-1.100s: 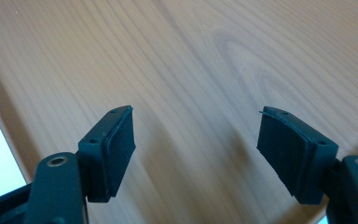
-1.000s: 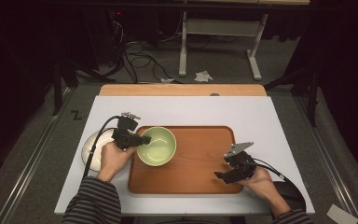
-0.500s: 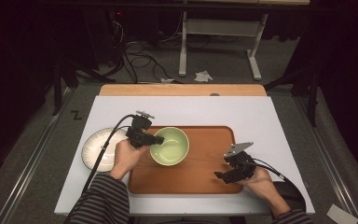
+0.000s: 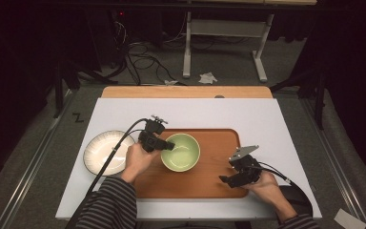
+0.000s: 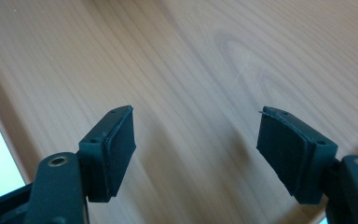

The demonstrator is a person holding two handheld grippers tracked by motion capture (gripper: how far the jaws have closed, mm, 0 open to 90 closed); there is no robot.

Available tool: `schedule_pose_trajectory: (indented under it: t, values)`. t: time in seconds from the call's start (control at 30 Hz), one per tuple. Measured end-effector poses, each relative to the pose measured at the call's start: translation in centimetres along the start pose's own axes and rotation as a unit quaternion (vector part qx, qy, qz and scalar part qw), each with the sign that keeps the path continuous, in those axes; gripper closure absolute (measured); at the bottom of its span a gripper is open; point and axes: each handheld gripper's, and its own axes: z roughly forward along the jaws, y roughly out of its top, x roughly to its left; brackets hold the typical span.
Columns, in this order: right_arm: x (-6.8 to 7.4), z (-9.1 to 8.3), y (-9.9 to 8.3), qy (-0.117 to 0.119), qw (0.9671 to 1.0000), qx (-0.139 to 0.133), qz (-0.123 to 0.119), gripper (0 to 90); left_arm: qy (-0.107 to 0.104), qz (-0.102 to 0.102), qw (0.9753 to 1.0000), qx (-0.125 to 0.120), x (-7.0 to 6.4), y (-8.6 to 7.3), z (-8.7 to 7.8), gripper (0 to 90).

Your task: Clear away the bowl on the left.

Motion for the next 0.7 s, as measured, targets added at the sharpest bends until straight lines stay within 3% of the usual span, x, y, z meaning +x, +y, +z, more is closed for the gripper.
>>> schedule_pose_trajectory:
  t: [0.3, 0.7]
  values:
    - [0.0, 0.1, 0.0, -0.001, 1.0000, 0.001, -0.001, 29.2, -0.002, -0.003, 0.9999, 0.015, 0.1, 0.1, 1.3, 83.5]
    - [0.0, 0.1, 0.0, 0.002, 1.0000, 0.002, -0.002, 29.2, 0.004, -0.010, 0.9998, 0.013, 0.1, 0.2, 2.3, 82.9]
